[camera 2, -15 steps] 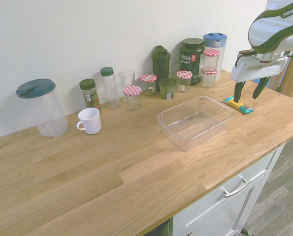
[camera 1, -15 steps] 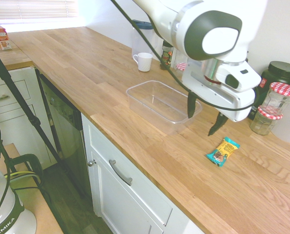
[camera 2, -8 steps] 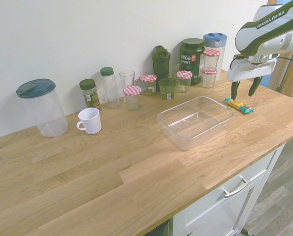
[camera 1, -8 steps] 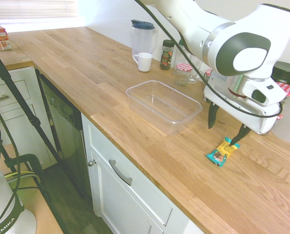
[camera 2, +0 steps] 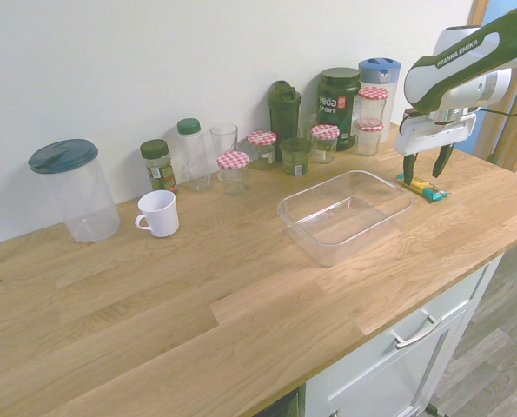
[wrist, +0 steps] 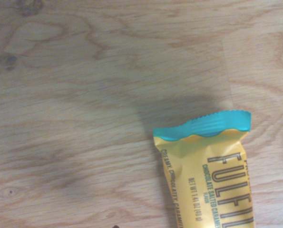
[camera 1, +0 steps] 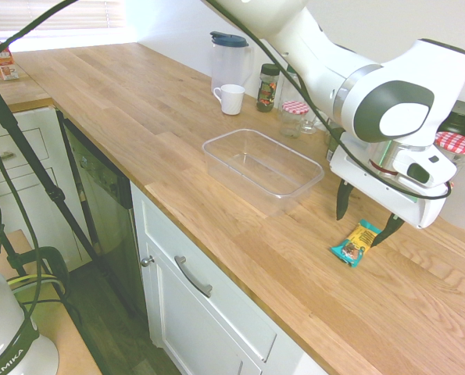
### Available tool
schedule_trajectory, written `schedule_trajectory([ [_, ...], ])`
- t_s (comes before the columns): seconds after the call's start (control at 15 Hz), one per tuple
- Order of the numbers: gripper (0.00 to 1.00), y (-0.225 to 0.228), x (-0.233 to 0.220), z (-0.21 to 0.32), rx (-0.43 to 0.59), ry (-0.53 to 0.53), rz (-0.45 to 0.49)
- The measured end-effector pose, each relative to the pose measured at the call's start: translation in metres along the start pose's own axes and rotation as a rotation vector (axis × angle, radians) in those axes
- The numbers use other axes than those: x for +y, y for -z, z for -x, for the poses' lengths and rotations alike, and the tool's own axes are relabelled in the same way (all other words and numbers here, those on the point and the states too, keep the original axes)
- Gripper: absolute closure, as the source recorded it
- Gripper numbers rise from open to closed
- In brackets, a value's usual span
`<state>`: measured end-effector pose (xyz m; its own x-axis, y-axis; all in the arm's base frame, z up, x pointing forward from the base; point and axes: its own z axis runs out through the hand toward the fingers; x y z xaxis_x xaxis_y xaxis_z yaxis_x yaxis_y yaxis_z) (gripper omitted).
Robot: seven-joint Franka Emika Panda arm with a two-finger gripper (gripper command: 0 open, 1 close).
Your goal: Put the protein bar into the container
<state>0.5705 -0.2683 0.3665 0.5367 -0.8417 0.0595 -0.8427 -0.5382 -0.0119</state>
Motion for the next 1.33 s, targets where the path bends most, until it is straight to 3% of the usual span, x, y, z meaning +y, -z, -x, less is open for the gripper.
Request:
schedule_trajectory([
  [0.4, 0.0, -0.025, 0.007, -0.007, -0.007, -0.009, 0.023],
  [0.47, 1.0, -0.028, 0.009, -0.009, -0.005, -0.006, 0.025],
  [1.33, 1.0, -0.028, 0.004, -0.007, 0.01, 0.019, 0.013],
])
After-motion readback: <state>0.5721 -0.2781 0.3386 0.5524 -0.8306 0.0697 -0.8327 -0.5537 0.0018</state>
